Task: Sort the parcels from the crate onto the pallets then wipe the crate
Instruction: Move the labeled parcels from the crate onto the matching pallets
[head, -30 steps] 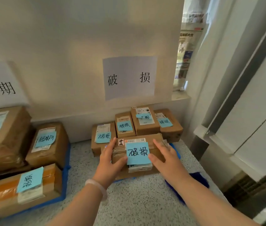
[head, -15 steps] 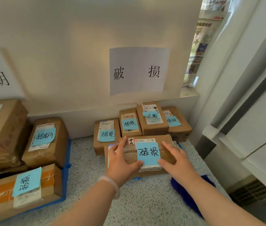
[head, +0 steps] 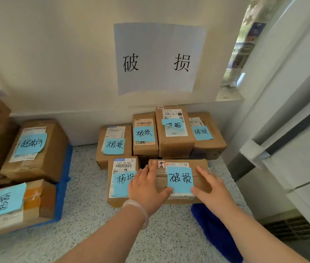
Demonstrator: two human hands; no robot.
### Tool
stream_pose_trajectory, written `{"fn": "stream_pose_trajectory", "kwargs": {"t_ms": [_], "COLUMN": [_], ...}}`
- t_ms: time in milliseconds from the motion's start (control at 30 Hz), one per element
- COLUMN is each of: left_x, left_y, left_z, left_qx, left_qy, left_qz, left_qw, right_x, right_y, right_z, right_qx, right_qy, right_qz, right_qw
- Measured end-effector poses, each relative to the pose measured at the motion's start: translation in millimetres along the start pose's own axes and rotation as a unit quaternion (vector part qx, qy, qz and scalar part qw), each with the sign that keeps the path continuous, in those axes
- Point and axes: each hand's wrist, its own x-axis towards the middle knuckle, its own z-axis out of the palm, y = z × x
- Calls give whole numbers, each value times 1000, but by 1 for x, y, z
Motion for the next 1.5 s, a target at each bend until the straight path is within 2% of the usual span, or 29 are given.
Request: {"fn": "stream_pose_trajectory", "kwargs": {"t_ms": [133,300,500,667,767,900,967,1067,1200,1300,1500], "left_x": [6,9,11,3,-11,-30,-34,-28,-19,-16,-18], "left_y": [-5,-9,-9,-16,-20,-21,-23,-25,-22,-22,-19], "left_z": [8,14,16,15,21,32,37,37,30,26,19], "left_qx": [93,158,183,189,211,216,223,251,250,261,261], "left_qy": [-11,-13,-9,13,25,-40,-55,-35,-41,-56,-75], "left_qz": [-30,-46,-57,-10,68,107,116,137,112,115,117], "left_qw": [995,986,981,982,975,970,967,958,961,957,955], "right_x": [19,40,55,46,30,6,-3,-2,10,11,-1], "right_y": [9,14,13,19,28,44,49,53,44,41,31], "right_z": [6,16,21,23,29,45,54,60,55,54,55], "right_qx": [-6,-18,-32,-113,-226,-326,-365,-391,-401,-412,-381], "right_qy": [-42,-76,-84,-40,22,26,12,9,-5,-33,-18], "right_qz": [-9,-18,-42,-82,-161,-231,-233,-235,-235,-224,-216], "right_qw": [999,997,995,989,961,916,901,890,885,883,899]}}
